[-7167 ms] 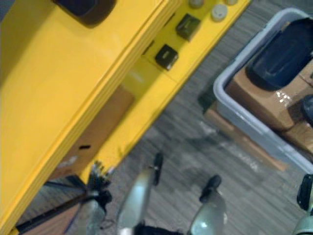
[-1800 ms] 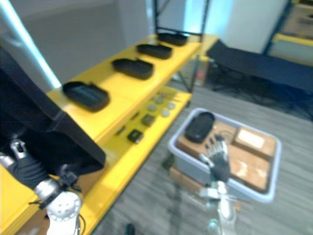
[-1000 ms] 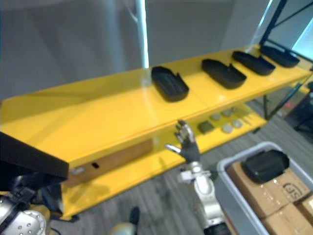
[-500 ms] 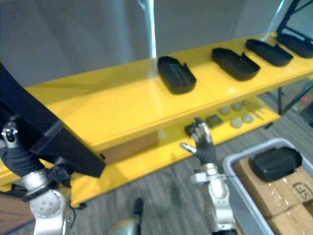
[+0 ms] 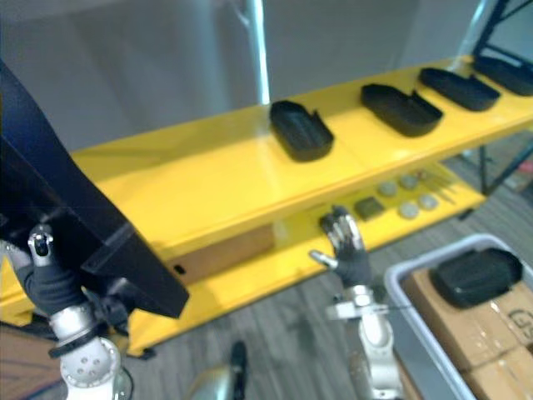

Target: Walk over and take plastic housings, then place them on the shelf

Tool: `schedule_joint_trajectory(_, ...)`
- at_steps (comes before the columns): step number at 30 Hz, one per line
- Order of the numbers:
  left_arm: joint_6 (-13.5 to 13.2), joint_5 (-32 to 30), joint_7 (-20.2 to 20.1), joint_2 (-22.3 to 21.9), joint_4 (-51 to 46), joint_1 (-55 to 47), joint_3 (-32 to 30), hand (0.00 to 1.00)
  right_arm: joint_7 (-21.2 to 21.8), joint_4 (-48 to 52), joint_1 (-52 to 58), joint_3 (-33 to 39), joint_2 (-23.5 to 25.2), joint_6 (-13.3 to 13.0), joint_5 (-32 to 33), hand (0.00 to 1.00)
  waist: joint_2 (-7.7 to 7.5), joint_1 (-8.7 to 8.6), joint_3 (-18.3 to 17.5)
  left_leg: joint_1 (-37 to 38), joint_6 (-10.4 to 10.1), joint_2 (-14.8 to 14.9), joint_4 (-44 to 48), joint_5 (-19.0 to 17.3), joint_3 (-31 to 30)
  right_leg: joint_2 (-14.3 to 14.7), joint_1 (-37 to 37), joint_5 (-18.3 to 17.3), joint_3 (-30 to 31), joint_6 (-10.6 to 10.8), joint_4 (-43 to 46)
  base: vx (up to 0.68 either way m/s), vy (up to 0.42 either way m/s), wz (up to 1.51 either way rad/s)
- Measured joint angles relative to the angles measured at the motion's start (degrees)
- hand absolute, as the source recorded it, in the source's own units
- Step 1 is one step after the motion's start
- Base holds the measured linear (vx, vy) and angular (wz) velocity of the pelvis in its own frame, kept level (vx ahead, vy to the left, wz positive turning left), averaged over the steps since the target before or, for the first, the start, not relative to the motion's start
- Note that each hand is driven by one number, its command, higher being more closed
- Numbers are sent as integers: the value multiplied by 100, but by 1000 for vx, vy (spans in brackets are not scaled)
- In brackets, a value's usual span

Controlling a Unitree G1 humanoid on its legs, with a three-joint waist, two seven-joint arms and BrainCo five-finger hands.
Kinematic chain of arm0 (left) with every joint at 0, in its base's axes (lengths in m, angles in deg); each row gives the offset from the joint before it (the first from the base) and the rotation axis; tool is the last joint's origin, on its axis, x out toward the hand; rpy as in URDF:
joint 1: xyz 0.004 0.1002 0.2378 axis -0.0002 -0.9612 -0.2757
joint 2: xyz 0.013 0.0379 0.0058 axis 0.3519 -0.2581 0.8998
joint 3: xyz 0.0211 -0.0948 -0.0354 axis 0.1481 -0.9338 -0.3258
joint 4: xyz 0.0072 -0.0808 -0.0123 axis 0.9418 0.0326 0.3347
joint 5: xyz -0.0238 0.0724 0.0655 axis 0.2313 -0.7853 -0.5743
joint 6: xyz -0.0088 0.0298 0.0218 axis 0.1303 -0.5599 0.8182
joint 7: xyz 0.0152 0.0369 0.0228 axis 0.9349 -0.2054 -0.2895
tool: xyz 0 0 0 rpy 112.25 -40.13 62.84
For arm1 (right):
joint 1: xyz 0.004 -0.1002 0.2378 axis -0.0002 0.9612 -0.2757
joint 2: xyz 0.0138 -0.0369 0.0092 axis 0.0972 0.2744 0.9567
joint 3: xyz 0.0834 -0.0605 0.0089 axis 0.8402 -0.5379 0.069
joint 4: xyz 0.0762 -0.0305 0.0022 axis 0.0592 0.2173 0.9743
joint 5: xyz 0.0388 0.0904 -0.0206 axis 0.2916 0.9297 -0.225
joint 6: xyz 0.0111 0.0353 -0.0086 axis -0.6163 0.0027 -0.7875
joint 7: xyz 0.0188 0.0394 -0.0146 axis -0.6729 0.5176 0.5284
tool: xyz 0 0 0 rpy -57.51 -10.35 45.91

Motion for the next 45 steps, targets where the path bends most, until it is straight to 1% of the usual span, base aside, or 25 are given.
schedule_joint_trajectory(1, -8, -52, -45, 123, 0, 131, -50, 100, -116, 7, -1, 30, 57, -99, -55, 0, -104, -39, 33, 93, 18, -140, 80, -207, -119, -340, -597, 418, 527, -479, 1359, 327, 190, 55)
schedule_joint_trajectory(2, 26, -76, -34, 364, -31, 205, -108, 100, -172, -2, -30, 68, 79, -144, -112, 0, -160, -102, 58, 402, 33, -182, -208, -211, -174, -474, -1015, 1199, 886, -520, 2187, 258, 151, 44)
schedule_joint_trajectory(3, 47, -83, -15, 499, -76, 222, -155, 100, -190, 0, -60, 73, 81, -171, -163, 0, -156, -109, 56, 515, 40, -167, -351, -209, -215, -465, -1156, 1212, 959, -453, 2324, 297, 83, 21)
schedule_joint_trajectory(4, 68, -92, 29, 677, -111, 325, -244, 100, -186, 15, -204, 123, 77, -211, -229, 0, -153, -130, 43, 659, 70, -89, -540, -199, -300, -331, -1451, 765, 1003, -411, 2293, 295, 51, 14)
schedule_joint_trajectory(5, 118, -72, 62, 791, -81, 505, -342, 100, -188, 47, -420, 205, 67, -251, -266, 0, -144, -155, 46, 819, 67, 9, -707, -195, -334, -77, -1638, 491, 1085, -371, 1766, 296, 46, 17)
schedule_joint_trajectory(7, 233, 84, 104, 878, 52, 879, -331, 100, -212, 180, -605, 416, 48, -285, -285, 0, -124, -173, 48, 1000, -63, 102, -831, -220, -459, 213, -1782, 451, 1250, -265, 718, 299, 19, 23)
schedule_joint_trajectory(11, 550, 130, 394, 857, 378, 1142, -324, 100, -136, 317, -750, 689, -23, -244, -267, 0, -60, -252, 22, 1255, -361, 299, -828, -502, -704, 536, -2229, 722, 2026, 121, -474, 279, -96, 35)
schedule_joint_trajectory(12, 648, 132, 427, 839, 469, 1112, -322, 100, -47, 352, -700, 774, -25, -194, -270, 0, -90, -324, -14, 1304, -497, 340, -833, -586, -909, 606, -2189, 860, 2098, 176, -759, 377, -367, 82)
schedule_joint_trajectory(14, 736, 211, 404, 839, 482, 1035, -320, 100, 20, 529, -651, 853, -41, -114, -277, 0, -249, -352, -173, 1274, -734, 368, -826, -731, -1154, 710, -2083, 1402, 2116, 107, -1285, 374, -458, 95)
schedule_joint_trajectory(15, 731, 264, 335, 603, 533, 942, -224, 100, 31, 531, -622, 910, -192, -83, -289, 0, -75, -398, -270, 1201, -878, 605, -774, -832, -1355, 867, -1904, 1639, 1790, 270, -1320, 305, -384, 113)
schedule_joint_trajectory(16, 734, 304, 238, 360, 533, 799, -108, 100, 30, 538, -555, 1050, -367, -40, -296, 0, 203, -433, -446, 1053, -857, 1008, -810, -743, -923, 1040, -1778, 1619, 1406, 130, -1519, 303, -343, 119)
schedule_joint_trajectory(18, 730, 299, 41, 159, 535, 802, -70, 100, -6, 539, -562, 1325, -552, -44, -346, 0, 398, -449, -509, 1082, -887, 1184, -990, -328, -259, 1076, -1561, 1622, 1060, 82, -1643, 279, -236, 104)
schedule_joint_trajectory(20, 685, 297, -268, 148, 451, 877, -52, 100, -278, 719, -570, 1766, -812, -133, -738, 0, 487, -474, -570, 1439, -804, 1130, -1595, 240, 516, 1045, -1145, 1585, 704, 18, -1694, 245, -169, 111)
schedule_joint_trajectory(24, 570, 310, -489, 224, 79, 889, -72, 100, -781, 1523, -801, 2082, -1159, -415, -1284, 0, 503, -415, -599, 1757, -804, 1077, -2092, 452, 553, 1108, -1007, 1551, 733, -37, -1768, 154, -59, 17)
schedule_joint_trajectory(25, 565, 308, -578, 323, -15, 914, -71, 100, -945, 1888, -875, 2326, -1214, -444, -1441, 0, 478, -424, -625, 1825, -805, 1050, -2187, 452, 671, 1111, -1008, 1552, 767, -36, -1831, 83, -1, -28)
schedule_joint_trajectory(27, 631, 310, -722, 616, -32, 970, -106, 100, -1002, 2245, -855, 2744, -1251, -511, -1259, 0, 314, -479, -637, 1918, -807, 1005, -2277, 449, 810, 1098, -997, 1568, 848, -14, -1955, 61, 13, -34)
schedule_joint_trajectory(29, 900, 442, -998, 890, -32, 1093, -173, 100, -983, 2595, -704, 3352, -1252, -534, -943, 0, 112, -580, -724, 1973, -807, 967, -2359, 448, 970, 1105, -999, 1693, 943, 28, -2168, 45, 23, -34)
schedule_joint_trajectory(32, 1277, 537, -1262, 876, -26, 1169, -217, 100, -970, 2818, -528, 3685, -1250, -561, -803, 0, 67, -706, -748, 2127, -791, 937, -2411, 397, 1162, 1111, -963, 1823, 1102, 57, -2288, 28, 43, -35)
schedule_joint_trajectory(33, 1462, 556, -1418, 886, -24, 1220, -228, 100, -983, 2884, -422, 3816, -1252, -565, -816, 0, 74, -792, -744, 2183, -801, 913, -2409, 335, 1221, 1098, -921, 1835, 1110, 63, -2330, -11, 48, -32)
schedule_joint_trajectory(35, 1747, 783, -1713, 886, 2, 1325, -206, 100, -990, 2905, -308, 3966, -1251, -558, -808, 0, 122, -840, -743, 2253, -831, 900, -2409, 198, 1347, 1103, -915, 1848, 1228, 85, -2410, -25, 46, -35)
schedule_joint_trajectory(37, 2162, 1005, -1997, 891, 165, 1463, -146, 100, -1005, 2905, -205, 4000, -1245, -530, -803, 0, 160, -901, -742, 2286, -842, 872, -2408, 107, 1471, 1098, -919, 1887, 1302, 148, -2524, -51, 24, -31)
schedule_joint_trajectory(39, 2641, 1212, -2241, 911, 478, 1607, -45, 100, -1007, 2905, -177, 4012, -1199, -508, -824, 0, 180, -966, -742, 2284, -879, 863, -2409, 61, 1531, 1103, -941, 1905, 1387, 178, -2605, -87, 2, -23)
schedule_joint_trajectory(40, 3001, 1203, -2338, 911, 708, 1681, 20, 100, -1008, 2905, -169, 4032, -1119, -502, -829, 0, 185, -974, -745, 2272, -877, 862, -2409, 48, 1619, 1111, -1003, 1909, 1421, 186, -2626, -109, -22, -29)
schedule_joint_trajectory(43, 3759, 1385, -2449, 933, 1321, 1756, 403, 100, -992, 2898, -116, 4050, -951, -330, -774, 0, 274, -1119, -694, 2278, -880, 856, -2409, 46, 1671, 1125, -1026, 1935, 1528, 219, -2675, -86, -27, -17)
schedule_joint_trajectory(45, 3989, 1384, -2448, 932, 1474, 1764, 613, 100, -986, 2871, -50, 4046, -900, -280, -777, 0, 338, -1135, -699, 2289, -880, 857, -2409, 46, 1767, 1133, -1065, 1956, 1595, 225, -2676, -51, -12, -23)
